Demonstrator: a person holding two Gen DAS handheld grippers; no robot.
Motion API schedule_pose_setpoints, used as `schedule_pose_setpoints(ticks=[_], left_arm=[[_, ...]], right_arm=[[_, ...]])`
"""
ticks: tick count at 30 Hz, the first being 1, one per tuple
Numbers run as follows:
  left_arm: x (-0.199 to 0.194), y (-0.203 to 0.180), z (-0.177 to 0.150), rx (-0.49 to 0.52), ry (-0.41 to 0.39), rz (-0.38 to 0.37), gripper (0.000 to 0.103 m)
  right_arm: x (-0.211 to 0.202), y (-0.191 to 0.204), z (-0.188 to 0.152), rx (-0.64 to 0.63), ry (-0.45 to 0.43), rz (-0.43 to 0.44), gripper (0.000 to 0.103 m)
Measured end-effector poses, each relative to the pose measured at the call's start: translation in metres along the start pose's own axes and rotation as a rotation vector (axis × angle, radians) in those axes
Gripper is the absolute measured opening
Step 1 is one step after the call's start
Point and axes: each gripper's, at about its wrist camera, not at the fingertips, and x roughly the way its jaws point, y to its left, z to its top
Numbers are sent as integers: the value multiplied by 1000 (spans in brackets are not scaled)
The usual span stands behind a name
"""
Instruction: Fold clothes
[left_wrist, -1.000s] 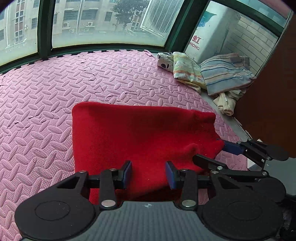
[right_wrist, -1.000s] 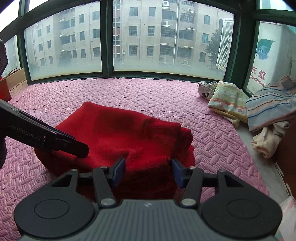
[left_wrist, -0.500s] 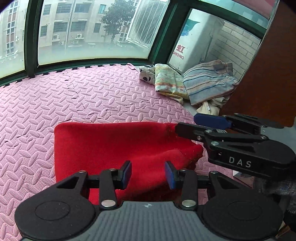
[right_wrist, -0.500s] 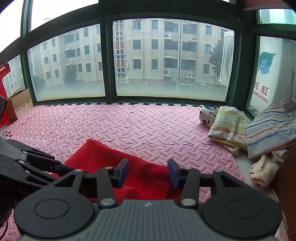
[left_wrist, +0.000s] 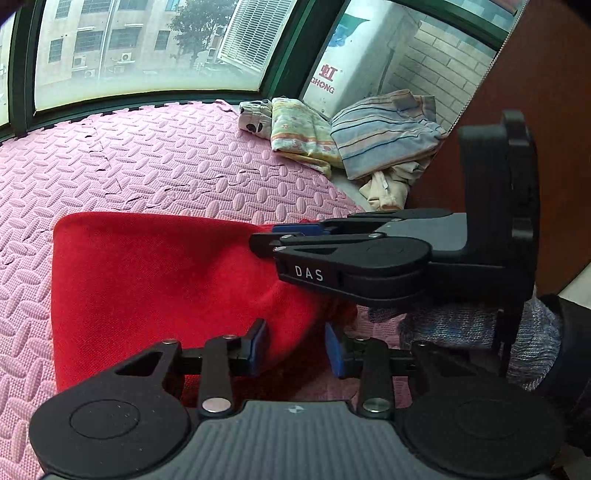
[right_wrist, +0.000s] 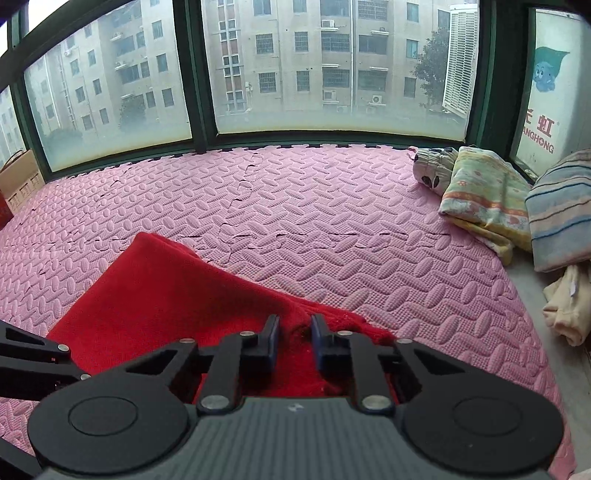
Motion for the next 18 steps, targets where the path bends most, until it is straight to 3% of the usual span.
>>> schedule_pose_setpoints(ticks=[11, 18], left_arm=[[-48, 17, -1, -22, -62, 59, 37], [-50, 41, -11, -74, -35, 141, 37]], right_arm=[[-62, 15, -6, -47, -83, 46, 19], [-64, 27, -33, -130, -59, -22, 20]])
